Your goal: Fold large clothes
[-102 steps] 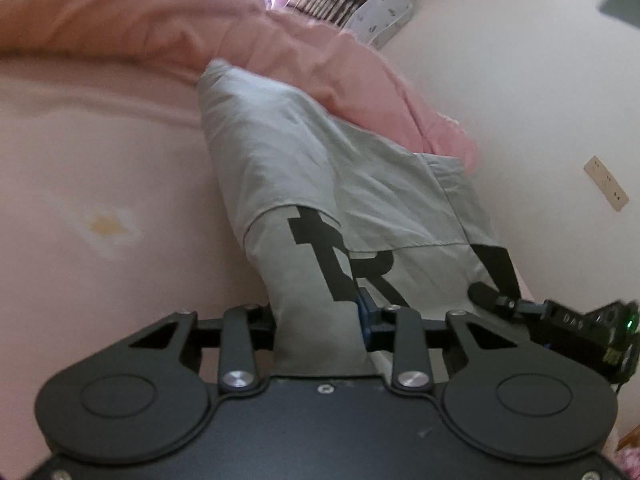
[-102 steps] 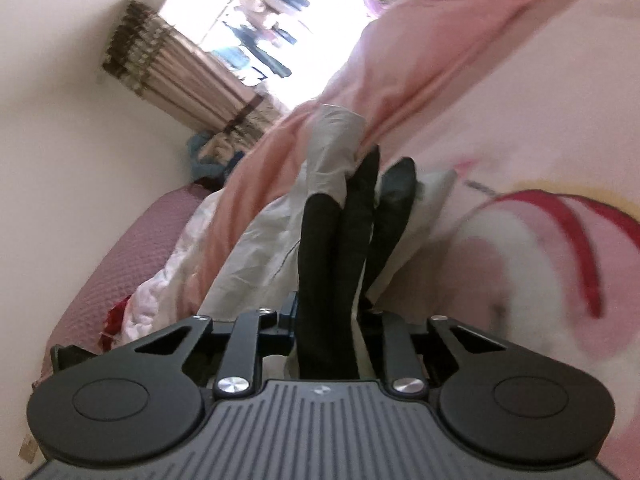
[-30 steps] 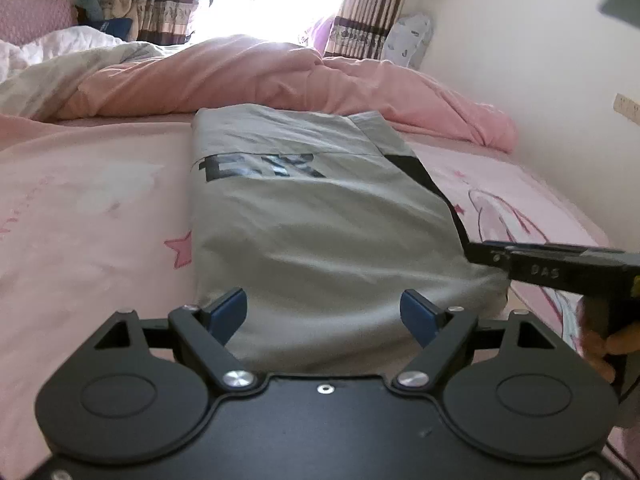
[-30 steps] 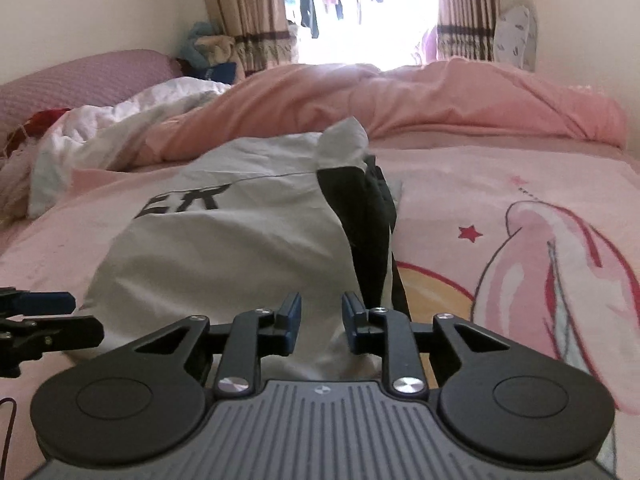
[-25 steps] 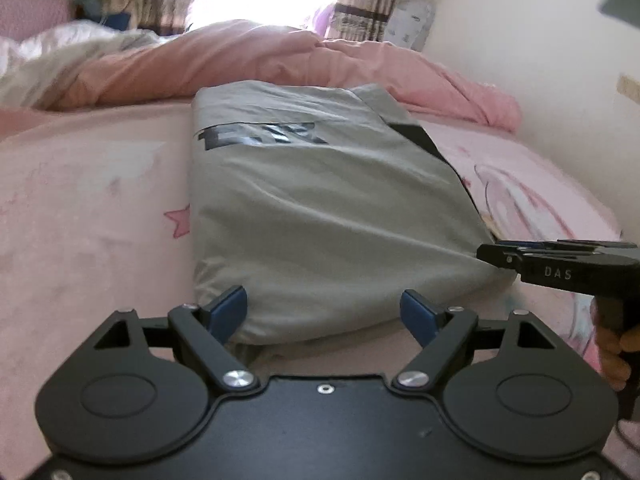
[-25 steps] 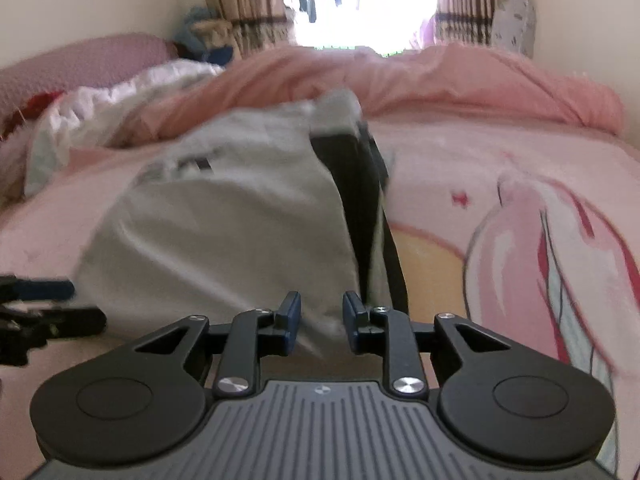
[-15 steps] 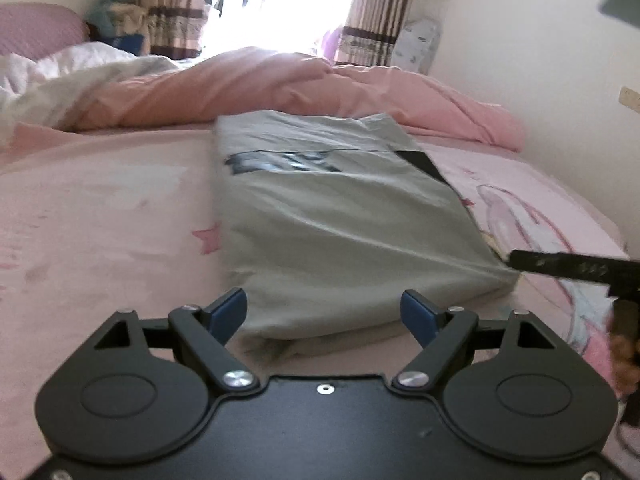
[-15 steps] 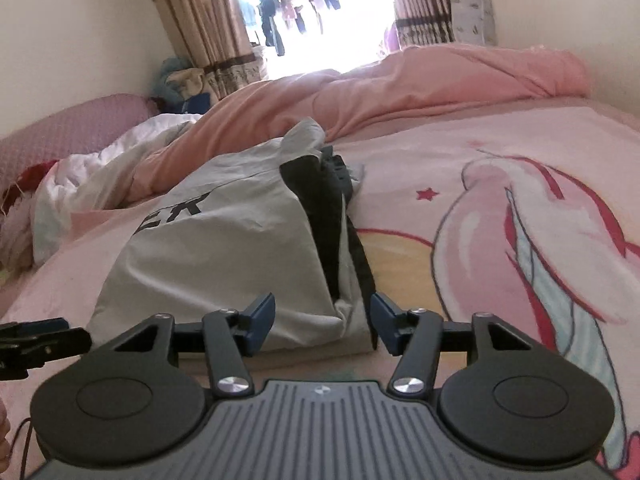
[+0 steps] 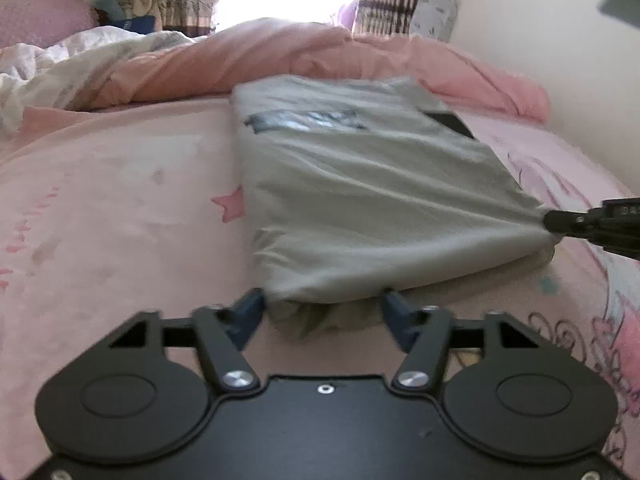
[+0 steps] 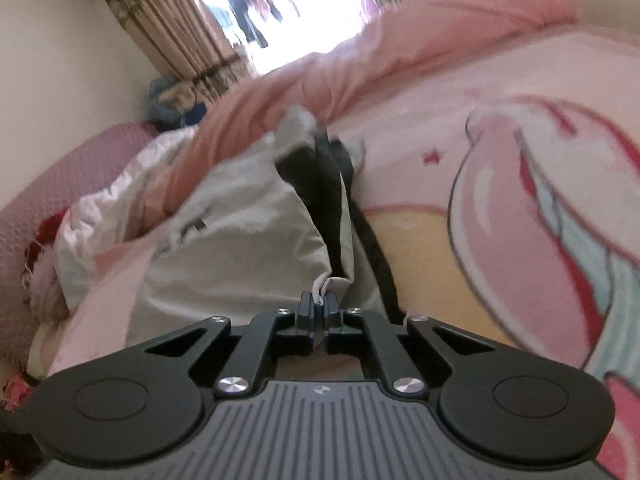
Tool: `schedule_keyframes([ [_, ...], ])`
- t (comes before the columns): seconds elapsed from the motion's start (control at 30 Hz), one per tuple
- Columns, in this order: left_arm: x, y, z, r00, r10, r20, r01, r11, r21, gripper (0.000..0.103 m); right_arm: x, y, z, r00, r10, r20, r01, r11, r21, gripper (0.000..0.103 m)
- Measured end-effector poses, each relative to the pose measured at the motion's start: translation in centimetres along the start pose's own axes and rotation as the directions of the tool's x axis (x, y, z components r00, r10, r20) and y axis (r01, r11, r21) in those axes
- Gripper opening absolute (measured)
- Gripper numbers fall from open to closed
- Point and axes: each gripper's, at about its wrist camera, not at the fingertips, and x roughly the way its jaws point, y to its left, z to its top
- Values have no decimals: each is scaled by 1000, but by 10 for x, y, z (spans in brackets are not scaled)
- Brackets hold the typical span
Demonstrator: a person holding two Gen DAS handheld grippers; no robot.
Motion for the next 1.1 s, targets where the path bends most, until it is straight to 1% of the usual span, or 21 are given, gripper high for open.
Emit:
schedule_keyframes([
  [0.07,-7,6,2,999,-27,20,27,999,-23,44,-13,4,3,999,-14,51,16,999,-40,3],
  [0.1,-6,9,2,999,-35,9,35,999,-33,42,-12,5,2,998,-32,53,36,998,-60,3],
  [0.13,-2,11,1,1000,-29,-11,28,999,-42,41,-6,3,1,998,-53,33,55,996,-69,3],
  [0.2,12,15,-6,998,1,-61,-3,999,-42,39,13,-9,-6,997,-79,-26,78,996,-40,3],
  [0.23,19,19,-10,997,-5,-78,0,998,-56,40,22,-15,-12,995,-87,-47,85,996,-29,3],
  [0.27,19,22,-13,998,-17,-58,14,998,-66,40,26,-18,-16,995,-87,-47,86,996,-27,3],
  [0.33,19,24,-13,998,-24,-61,20,998,-63,40,27,-14,-20,995,-98,-31,96,994,-48,3],
  [0.37,19,26,-12,997,-28,-65,23,997,-74,40,27,-12,-20,994,-106,-31,104,993,-56,3],
  [0.4,17,25,-11,997,-28,-70,22,997,-74,36,28,-10,-19,993,-109,-35,107,992,-60,3],
  [0.47,8,25,-7,997,-27,-73,22,997,-67,34,25,-8,-16,993,-107,-42,104,992,-70,5],
  [0.53,-11,24,-1,999,-20,-27,18,998,-53,35,19,-5,-11,993,-105,-49,101,991,-86,9],
  [0.6,-29,23,10,999,-19,30,20,999,-38,40,11,0,-5,991,-128,-27,125,986,-110,22],
  [0.67,-39,24,21,996,-39,85,43,998,-45,43,-1,12,0,988,-149,26,151,977,-151,24],
  [0.73,-36,21,30,992,-72,104,78,996,-53,43,-8,26,7,990,-118,74,130,974,-188,24],
  [0.8,-22,17,34,992,-100,83,105,992,-64,41,-9,41,10,995,-65,80,81,973,-215,24],
  [0.83,-15,17,34,991,-120,62,124,989,-74,41,-6,45,10,996,-55,70,70,972,-226,24],
  [0.9,1,13,29,989,-147,15,147,984,-96,37,7,50,7,997,-66,38,74,966,-246,21],
  [0.93,6,12,26,989,-147,4,147,984,-97,37,14,50,5,997,-79,19,81,964,-253,20],
  [1.03,16,4,17,994,-111,-12,110,991,-77,37,32,43,-3,990,-135,-32,123,959,-256,18],
  [1.07,18,3,15,994,-105,-14,104,992,-70,37,36,38,-7,989,-143,-46,128,960,-249,13],
  [1.1,20,2,12,995,-96,-13,95,994,-62,37,40,34,-10,988,-148,-53,131,961,-245,4],
])
